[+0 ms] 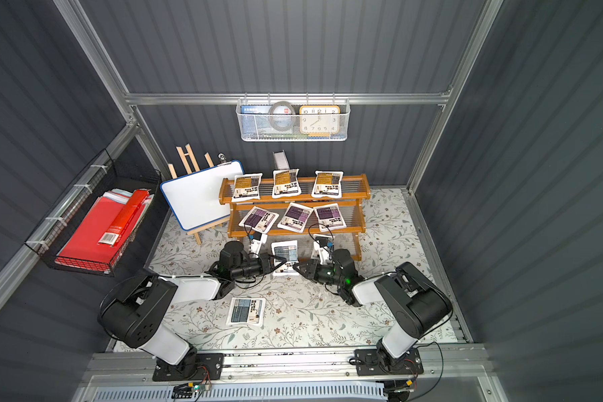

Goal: Place the bagged coffee beans on the shelf by color
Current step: Pick up the bagged coffee beans at the center of the board, then place the bagged coffee beans on the shelf.

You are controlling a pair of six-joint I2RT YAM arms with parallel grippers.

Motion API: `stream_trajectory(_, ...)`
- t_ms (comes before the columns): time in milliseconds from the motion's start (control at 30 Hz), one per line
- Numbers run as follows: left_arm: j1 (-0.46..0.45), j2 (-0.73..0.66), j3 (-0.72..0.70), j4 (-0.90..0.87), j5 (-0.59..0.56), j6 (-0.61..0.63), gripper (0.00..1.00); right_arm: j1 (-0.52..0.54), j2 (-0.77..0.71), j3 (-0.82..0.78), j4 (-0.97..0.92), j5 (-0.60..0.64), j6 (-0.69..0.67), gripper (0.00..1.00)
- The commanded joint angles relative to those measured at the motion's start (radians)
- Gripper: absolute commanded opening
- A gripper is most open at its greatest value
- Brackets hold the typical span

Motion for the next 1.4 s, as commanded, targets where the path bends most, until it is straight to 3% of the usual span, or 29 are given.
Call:
stream_trajectory(0, 0.009, -0.018, 0.032, 0.010, -0.035, -0.014, 0.00, 0.004, 0.005, 0.010, 0.073, -0.030, 0.013, 0.08)
stream_trajectory(67, 0.009, -0.026, 0.047, -0.052, -0.053, -0.005, 0.04, 0.002, -0.005, 0.003, 0.058, -0.014, 0.012, 0.00)
stream_trajectory(133, 0.010, -0.051, 0.067, -0.146, -0.093, 0.028, 0.34, -0.001, -0.015, -0.006, 0.037, 0.007, 0.008, 0.00)
stream_trajectory(200, 0.010, -0.096, 0.070, -0.214, -0.144, 0.049, 0.54, -0.008, -0.010, -0.010, 0.035, 0.015, 0.009, 0.00)
stream_trajectory(300, 0.010, -0.192, 0.069, -0.330, -0.258, 0.091, 0.64, -0.014, 0.013, -0.001, 0.052, 0.012, 0.016, 0.00)
stream_trajectory(467, 0.009, -0.383, 0.048, -0.504, -0.525, 0.114, 0.67, -0.019, 0.087, 0.034, 0.105, 0.030, 0.058, 0.00)
stream_trajectory(600, 0.009, -0.500, 0.030, -0.607, -0.650, 0.100, 0.67, -0.022, 0.156, 0.078, 0.155, 0.070, 0.122, 0.00)
stream_trajectory(767, 0.009, -0.550, 0.020, -0.664, -0.674, 0.100, 0.68, -0.024, 0.191, 0.117, 0.135, 0.136, 0.152, 0.00)
stream_trajectory(1200, 0.009, -0.573, 0.002, -0.689, -0.690, 0.082, 0.68, -0.041, 0.175, 0.224, -0.176, 0.263, 0.073, 0.00)
stream_trajectory(1233, 0.009, -0.577, -0.001, -0.691, -0.691, 0.083, 0.68, -0.043, 0.174, 0.229, -0.190, 0.271, 0.072, 0.02)
stream_trajectory(1367, 0.009, -0.590, -0.012, -0.712, -0.690, 0.079, 0.70, -0.043, 0.136, 0.230, -0.259, 0.325, 0.057, 0.33)
